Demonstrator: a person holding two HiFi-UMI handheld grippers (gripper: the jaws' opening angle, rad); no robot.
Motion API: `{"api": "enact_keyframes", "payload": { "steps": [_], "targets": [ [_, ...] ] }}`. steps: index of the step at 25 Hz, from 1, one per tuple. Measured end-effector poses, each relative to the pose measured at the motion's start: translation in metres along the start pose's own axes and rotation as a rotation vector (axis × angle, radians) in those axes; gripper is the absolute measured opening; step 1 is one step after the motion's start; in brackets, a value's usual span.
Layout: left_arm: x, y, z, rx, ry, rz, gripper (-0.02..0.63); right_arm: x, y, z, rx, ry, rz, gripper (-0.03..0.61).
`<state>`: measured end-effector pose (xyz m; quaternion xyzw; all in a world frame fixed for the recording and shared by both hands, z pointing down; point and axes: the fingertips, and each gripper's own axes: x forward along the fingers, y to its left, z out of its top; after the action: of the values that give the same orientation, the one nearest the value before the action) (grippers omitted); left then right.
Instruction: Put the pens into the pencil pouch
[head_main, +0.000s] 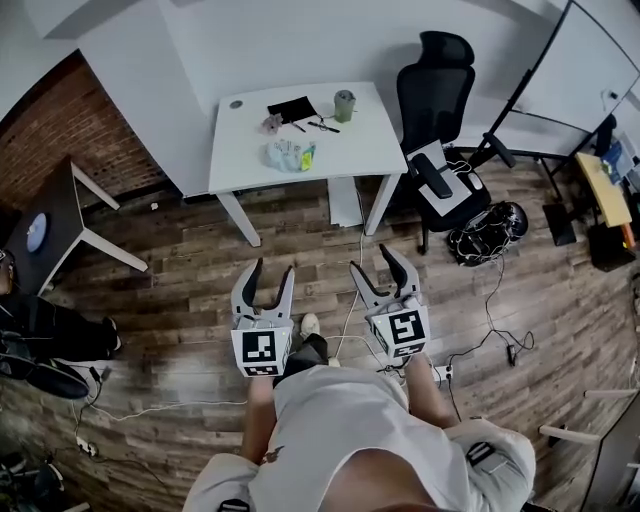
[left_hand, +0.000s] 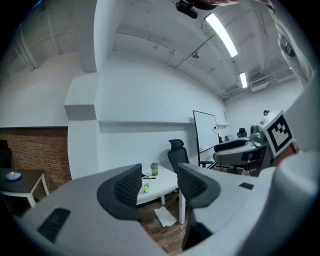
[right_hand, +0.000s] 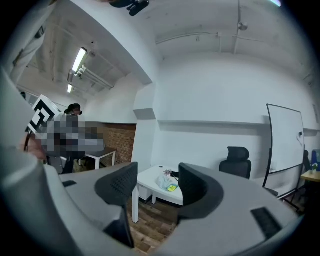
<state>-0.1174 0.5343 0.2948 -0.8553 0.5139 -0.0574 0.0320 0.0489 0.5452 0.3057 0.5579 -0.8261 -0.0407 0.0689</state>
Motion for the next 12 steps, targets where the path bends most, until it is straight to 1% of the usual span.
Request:
{"api": "enact_keyframes", "payload": {
  "steps": [12],
  "targets": [
    [0.085,0.042,-0.007,0.008,0.018,-0.036,0.218,0.088,-0.029,-0.007,0.000,0.042,0.000,0.256]
  ]
}}
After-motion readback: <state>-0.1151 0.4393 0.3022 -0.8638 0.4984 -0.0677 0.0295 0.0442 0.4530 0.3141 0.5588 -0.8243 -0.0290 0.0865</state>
